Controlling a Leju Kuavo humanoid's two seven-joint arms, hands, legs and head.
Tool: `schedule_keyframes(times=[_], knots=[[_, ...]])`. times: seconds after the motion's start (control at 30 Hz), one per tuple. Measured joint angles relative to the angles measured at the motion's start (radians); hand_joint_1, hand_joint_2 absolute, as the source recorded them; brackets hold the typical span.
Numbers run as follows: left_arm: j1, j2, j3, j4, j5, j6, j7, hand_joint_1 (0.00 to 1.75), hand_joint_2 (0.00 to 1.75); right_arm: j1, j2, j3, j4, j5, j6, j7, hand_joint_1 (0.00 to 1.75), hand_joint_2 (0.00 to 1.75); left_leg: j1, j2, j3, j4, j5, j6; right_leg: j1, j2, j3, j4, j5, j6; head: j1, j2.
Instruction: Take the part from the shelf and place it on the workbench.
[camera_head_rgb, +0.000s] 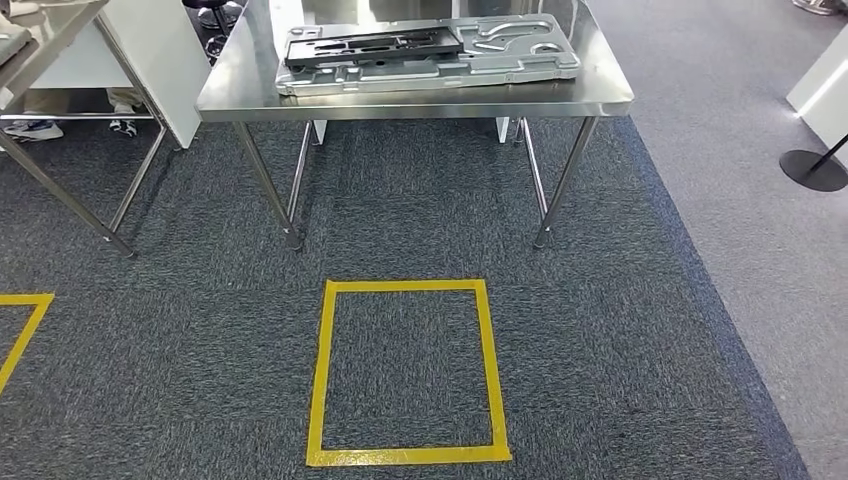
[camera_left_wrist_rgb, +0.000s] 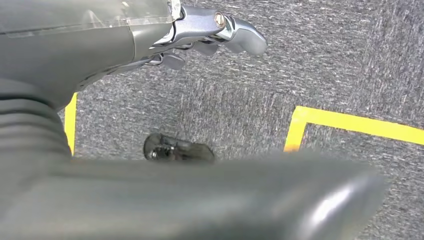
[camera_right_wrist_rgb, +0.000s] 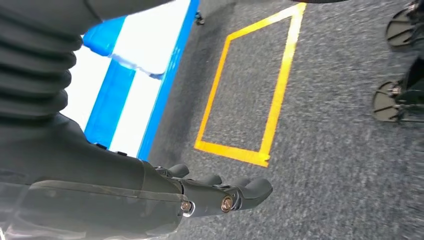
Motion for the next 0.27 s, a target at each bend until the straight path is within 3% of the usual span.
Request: schedule_keyframes(times=[0.1,0.27], knots=[[0.0,-0.001,0.002,0.0,0.002,0.0,-0.003,0.0,1.75,0.0,-0.001,-0.01,0.0,-0.004,-0.004,-0.011,0.0,0.0,-0.003,-0.001,0.001,-0.015,-0.003,0.016,0.005,0.002,-0.011,0.009,-0.001,0.008,0.002,0.0],[0.0,-0.001,0.012,0.0,0.006,0.0,-0.008,0.0,1.75,0.0,0.0,-0.022,0.0,-0.005,-0.006,-0.02,0.0,0.0,-0.012,-0.002,-0.003,-0.013,-0.001,0.022,-0.002,0.002,-0.013,0.008,0.003,0.017,0.002,0.0]])
